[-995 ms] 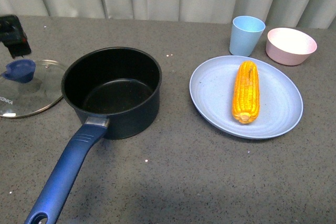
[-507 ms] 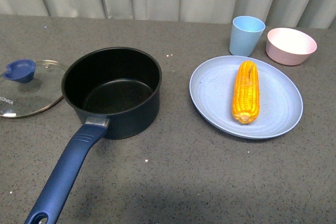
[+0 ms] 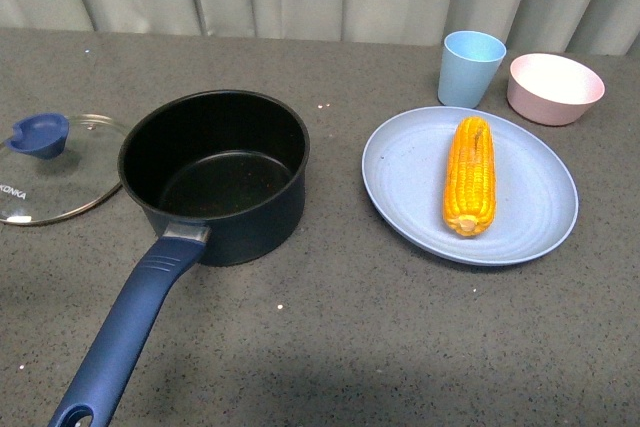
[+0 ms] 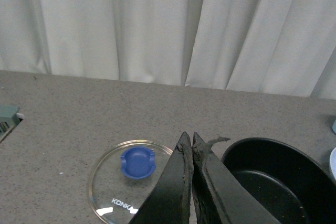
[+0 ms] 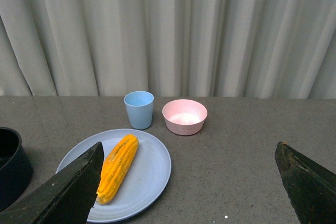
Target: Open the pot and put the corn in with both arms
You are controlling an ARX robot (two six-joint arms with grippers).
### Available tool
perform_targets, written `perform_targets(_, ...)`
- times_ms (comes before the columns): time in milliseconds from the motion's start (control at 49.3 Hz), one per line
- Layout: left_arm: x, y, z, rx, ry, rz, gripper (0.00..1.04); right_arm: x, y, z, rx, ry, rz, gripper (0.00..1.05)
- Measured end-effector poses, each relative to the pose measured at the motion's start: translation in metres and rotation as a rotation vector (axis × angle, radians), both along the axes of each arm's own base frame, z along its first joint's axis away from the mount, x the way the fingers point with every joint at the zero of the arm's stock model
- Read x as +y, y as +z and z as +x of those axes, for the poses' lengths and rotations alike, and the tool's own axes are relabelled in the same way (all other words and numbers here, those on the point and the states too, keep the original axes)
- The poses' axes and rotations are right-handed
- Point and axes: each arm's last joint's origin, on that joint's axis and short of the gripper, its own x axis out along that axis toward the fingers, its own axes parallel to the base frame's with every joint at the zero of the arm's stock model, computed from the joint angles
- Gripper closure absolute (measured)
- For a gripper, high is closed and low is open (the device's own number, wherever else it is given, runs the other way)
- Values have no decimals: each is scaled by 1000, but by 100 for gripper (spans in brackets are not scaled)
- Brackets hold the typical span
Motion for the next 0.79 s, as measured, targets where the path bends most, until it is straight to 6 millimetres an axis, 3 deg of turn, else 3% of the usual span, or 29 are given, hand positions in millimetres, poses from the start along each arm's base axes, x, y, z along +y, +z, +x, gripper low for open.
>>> perform_targets(304,-18,1,-31,-1,-3,3,101,0,0,0,0,0,0,9)
perform_targets(792,-18,9,-57,-28,-2,3,101,0,0,0,0,0,0,9)
